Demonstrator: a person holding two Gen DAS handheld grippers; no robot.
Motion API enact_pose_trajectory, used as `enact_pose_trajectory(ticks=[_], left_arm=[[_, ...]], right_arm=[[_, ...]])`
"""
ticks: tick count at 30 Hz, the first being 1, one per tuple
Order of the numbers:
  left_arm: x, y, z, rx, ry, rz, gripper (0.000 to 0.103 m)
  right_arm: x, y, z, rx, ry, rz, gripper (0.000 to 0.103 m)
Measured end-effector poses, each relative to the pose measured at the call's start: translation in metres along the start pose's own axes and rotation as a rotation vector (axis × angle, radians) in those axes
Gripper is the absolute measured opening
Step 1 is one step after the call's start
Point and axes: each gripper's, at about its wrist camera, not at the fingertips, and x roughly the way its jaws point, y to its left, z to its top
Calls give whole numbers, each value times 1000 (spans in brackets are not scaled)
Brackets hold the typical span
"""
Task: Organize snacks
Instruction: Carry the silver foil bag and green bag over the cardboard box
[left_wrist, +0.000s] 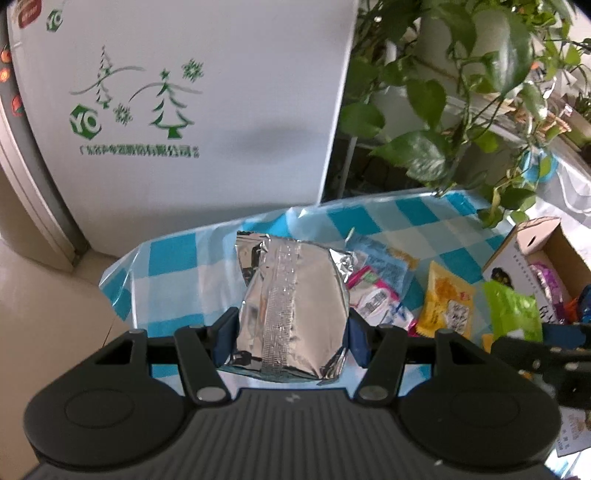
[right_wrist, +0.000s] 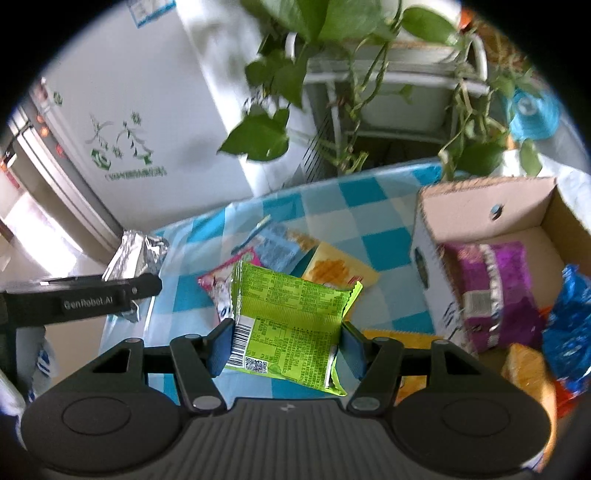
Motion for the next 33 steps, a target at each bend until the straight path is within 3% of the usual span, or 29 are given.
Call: enact_pose_trajectory(ticks=[10,26,33], left_arm=[[-8,-32,7,12,-50,-76,59],[-14,-92,4,81,-62,-196,59],[-21,-129,-4,121,-62,-288,59]], right_arm=[[-39,-28,18,49,-111,-14,67],[-76,-78,25,106,-183,-47,67],[-98,-107,32,137,-228,-79,67]])
